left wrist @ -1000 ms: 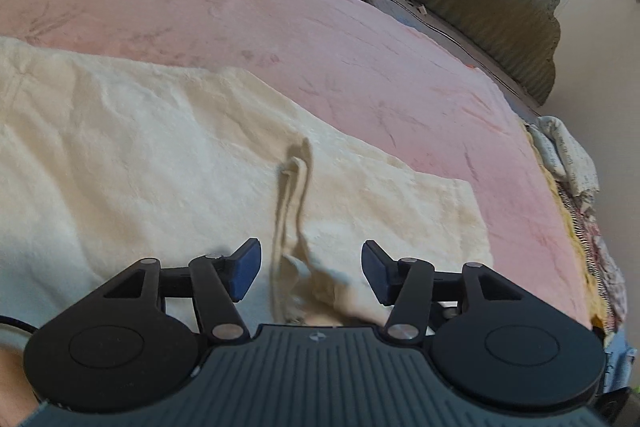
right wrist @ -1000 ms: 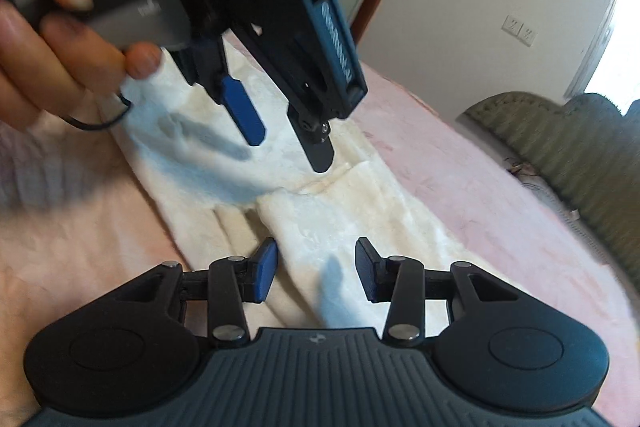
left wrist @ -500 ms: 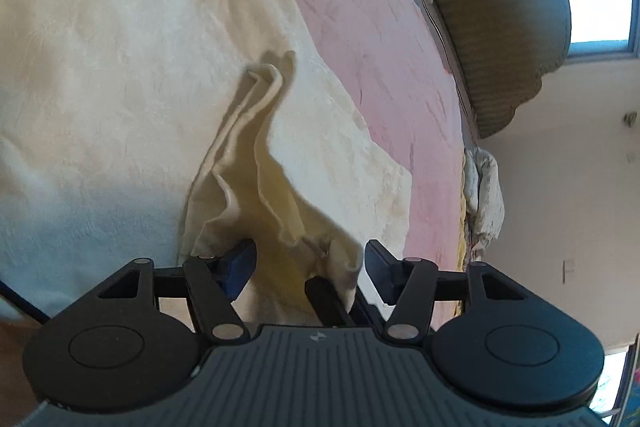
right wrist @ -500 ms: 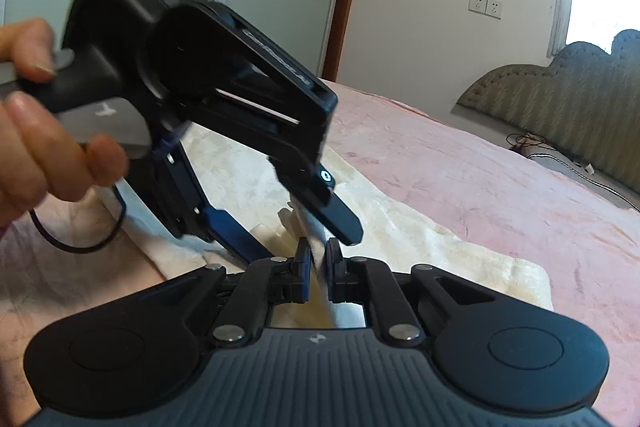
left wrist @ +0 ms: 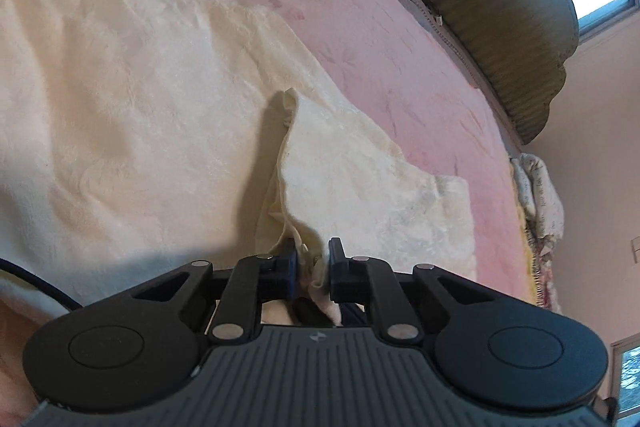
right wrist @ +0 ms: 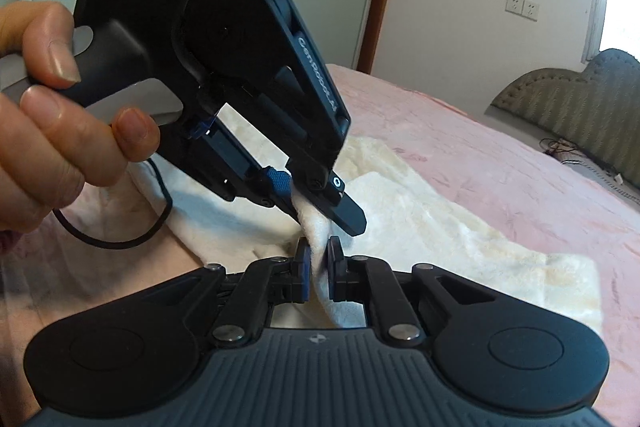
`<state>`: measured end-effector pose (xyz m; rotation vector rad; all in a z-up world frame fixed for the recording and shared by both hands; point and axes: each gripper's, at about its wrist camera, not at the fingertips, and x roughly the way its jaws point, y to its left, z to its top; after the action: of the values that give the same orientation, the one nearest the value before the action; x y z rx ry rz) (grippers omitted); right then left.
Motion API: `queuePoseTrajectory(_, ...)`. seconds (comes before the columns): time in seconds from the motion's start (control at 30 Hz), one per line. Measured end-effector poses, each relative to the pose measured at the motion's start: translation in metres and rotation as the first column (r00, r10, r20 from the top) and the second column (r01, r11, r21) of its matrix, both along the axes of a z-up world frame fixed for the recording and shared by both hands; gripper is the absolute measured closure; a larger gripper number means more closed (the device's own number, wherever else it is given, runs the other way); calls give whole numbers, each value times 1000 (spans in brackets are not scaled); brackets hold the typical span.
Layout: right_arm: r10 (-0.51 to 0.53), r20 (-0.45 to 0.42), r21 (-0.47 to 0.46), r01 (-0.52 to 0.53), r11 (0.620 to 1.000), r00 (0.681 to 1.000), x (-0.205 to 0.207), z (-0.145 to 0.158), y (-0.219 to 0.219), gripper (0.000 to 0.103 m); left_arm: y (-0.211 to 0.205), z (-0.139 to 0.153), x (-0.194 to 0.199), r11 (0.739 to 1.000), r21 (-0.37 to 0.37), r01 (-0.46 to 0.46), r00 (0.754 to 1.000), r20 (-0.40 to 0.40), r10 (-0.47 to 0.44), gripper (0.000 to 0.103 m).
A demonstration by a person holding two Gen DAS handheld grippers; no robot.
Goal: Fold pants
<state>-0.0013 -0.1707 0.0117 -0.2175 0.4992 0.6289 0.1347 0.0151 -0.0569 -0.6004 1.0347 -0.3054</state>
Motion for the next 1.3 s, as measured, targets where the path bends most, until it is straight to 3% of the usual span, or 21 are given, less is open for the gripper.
queuePoseTrajectory(0.1, 7, -56, 14, -7, 1000, 998, 3, -1, -9, 92, -4, -6, 3, 1000, 16, 14, 1000, -7, -14, 89)
queuePoseTrajectory(0.17, 36, -96, 85, -28, 996, 995, 2, 10, -30, 91, -8, -5, 2, 999, 47, 27, 999, 16, -28, 89)
queuePoseTrajectory(0.3, -112, -125, 175, 133, 975, 986, 13, 23, -79, 91, -17, -3, -1, 994, 101, 41, 998, 49, -46, 89)
queuePoseTrajectory(0.4, -258, -196, 102, 281, 954, 946, 24, 8, -102, 91, -14, -3, -3, 992, 115, 50, 997, 57, -57, 87)
queuePoseTrajectory(0.47, -261, -261, 35, 280, 959, 929, 28, -8, -108, 91, -13, -5, -3, 992, 117, 54, 997, 54, -60, 86)
queuePoseTrajectory(0.57, -256, -250, 71, 281, 957, 934, 18, -3, -118, 90, -15, -5, -3, 989, 138, 54, 996, 64, -64, 86)
queuePoseTrajectory(0.63, -310, -209, 80, 332, 940, 928, 19, 5, -124, 83, -17, -4, -5, 986, 154, 57, 995, 73, -69, 86)
queuePoseTrajectory(0.7, -353, -193, 87, 375, 923, 915, 26, 6, -130, 65, -20, -4, -6, 985, 163, 57, 994, 78, -70, 85)
queuePoseTrajectory(0.73, -360, -191, 93, 382, 920, 913, 30, 6, -133, 62, -19, -4, -6, 985, 162, 56, 995, 77, -69, 85)
queuePoseTrajectory(0.83, -384, -244, 19, 400, 916, 891, 43, -16, -136, 62, -20, -3, -7, 984, 166, 59, 994, 77, -72, 81)
queuePoseTrajectory(0.9, -383, -221, -24, 388, 922, 897, 35, -21, -131, 62, -21, -2, -8, 982, 180, 62, 994, 81, -77, 81)
queuePoseTrajectory(1.17, -351, -175, 51, 364, 930, 920, 30, -3, -119, 60, -28, 0, -11, 971, 231, 70, 990, 101, -95, 79)
queuePoseTrajectory(1.27, -315, -235, -12, 321, 947, 920, 41, -18, -106, 60, -29, 1, -11, 968, 238, 74, 990, 101, -101, 79)
queuePoseTrajectory(1.3, -315, -217, -23, 318, 948, 924, 41, -17, -103, 60, -29, 1, -12, 967, 242, 76, 989, 104, -104, 79)
